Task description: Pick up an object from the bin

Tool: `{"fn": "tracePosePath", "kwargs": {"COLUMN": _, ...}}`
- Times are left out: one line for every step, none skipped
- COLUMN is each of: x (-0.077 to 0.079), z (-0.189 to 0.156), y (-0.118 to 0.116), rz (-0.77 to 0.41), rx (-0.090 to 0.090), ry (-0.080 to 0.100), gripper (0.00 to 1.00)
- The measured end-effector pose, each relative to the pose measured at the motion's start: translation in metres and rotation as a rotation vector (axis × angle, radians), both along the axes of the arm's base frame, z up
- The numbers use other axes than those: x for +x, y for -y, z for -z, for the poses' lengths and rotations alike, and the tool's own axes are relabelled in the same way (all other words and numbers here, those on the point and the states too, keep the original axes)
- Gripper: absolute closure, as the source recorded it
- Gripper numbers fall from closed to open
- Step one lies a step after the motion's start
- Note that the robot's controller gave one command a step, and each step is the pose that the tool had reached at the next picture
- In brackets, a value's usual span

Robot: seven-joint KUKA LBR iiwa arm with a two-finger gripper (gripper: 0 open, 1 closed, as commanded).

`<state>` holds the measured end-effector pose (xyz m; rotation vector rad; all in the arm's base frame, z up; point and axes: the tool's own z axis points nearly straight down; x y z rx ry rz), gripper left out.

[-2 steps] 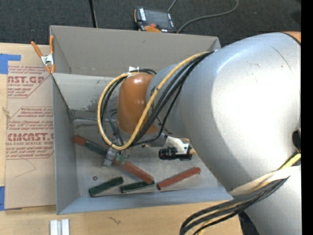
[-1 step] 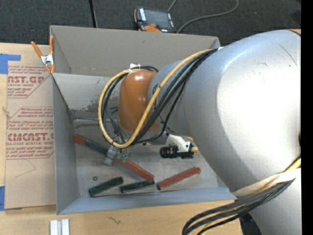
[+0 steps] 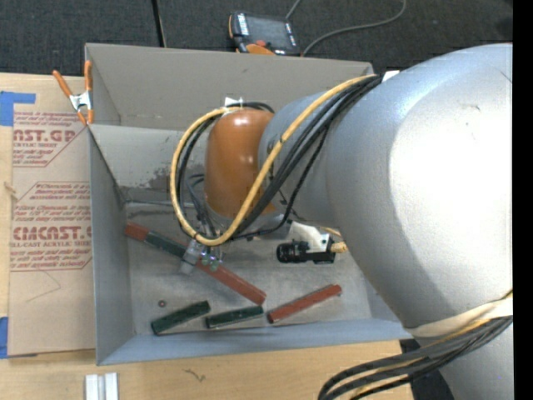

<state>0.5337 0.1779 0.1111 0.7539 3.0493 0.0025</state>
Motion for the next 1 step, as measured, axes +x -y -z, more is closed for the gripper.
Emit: {"fn": "tracePosePath", "kwargs": {"x": 0.0014, "z": -0.0865, "y": -0.0009, "rz": -0.001, "rx": 0.001, "ry": 0.007, "gripper": 1.0}}
